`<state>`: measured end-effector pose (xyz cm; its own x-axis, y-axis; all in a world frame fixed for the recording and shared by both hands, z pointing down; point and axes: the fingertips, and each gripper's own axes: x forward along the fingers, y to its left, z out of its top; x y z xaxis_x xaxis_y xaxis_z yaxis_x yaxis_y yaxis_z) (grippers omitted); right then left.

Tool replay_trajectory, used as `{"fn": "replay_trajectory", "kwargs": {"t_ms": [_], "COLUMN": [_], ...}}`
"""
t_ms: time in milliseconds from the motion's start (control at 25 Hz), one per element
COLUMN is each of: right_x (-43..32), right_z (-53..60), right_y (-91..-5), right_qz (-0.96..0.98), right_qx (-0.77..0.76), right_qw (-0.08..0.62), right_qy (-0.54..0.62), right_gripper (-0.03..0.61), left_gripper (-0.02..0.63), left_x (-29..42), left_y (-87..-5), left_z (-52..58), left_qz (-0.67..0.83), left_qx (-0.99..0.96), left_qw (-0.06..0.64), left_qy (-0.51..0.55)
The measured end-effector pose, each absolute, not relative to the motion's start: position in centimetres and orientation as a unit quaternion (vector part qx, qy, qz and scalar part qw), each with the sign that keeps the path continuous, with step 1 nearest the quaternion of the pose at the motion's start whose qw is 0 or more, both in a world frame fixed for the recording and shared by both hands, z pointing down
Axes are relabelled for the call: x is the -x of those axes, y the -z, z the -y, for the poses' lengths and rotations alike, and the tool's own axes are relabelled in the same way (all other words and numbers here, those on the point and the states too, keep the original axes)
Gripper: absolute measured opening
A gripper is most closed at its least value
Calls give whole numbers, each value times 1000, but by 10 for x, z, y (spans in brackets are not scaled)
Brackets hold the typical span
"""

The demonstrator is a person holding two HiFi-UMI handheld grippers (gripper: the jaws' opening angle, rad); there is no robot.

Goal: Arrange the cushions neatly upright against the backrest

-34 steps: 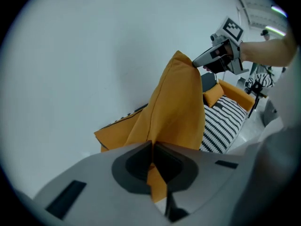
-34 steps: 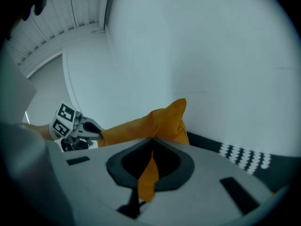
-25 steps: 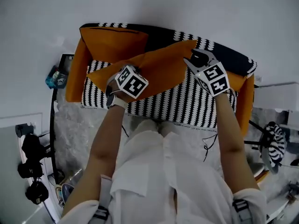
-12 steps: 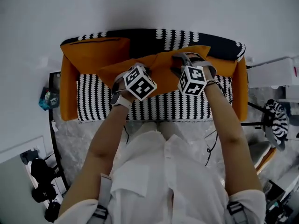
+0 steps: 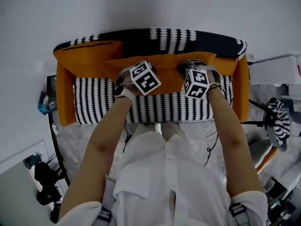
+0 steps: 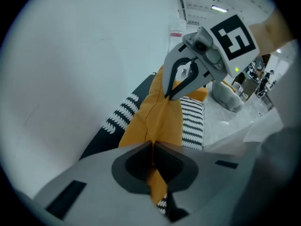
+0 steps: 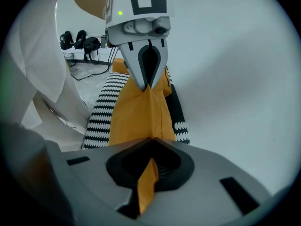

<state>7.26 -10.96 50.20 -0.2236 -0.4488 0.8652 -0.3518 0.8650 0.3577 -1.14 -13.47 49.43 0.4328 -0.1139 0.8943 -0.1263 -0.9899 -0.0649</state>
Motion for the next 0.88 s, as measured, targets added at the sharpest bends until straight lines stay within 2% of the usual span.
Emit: {"fn": "replay_trajectory", "kwargs": {"t_ms": [160,880], "right_x": [-87,-148], "right_z": [118,190], "right_y": [-524,-593], "right_qz": [787,783], "right_qx": [-255,-257], "right_qw": [561,565], "right_qy": [30,-40], "right_gripper": [18,18], "left_gripper": [21,23], "left_x": [-2,-61], "left_y": [-520,-585], "left_z": [146,228], "left_qz": [64,27], "left_qx": [-839,-811], "left_qw": [27,18], "left_qy": [-540,-584]}}
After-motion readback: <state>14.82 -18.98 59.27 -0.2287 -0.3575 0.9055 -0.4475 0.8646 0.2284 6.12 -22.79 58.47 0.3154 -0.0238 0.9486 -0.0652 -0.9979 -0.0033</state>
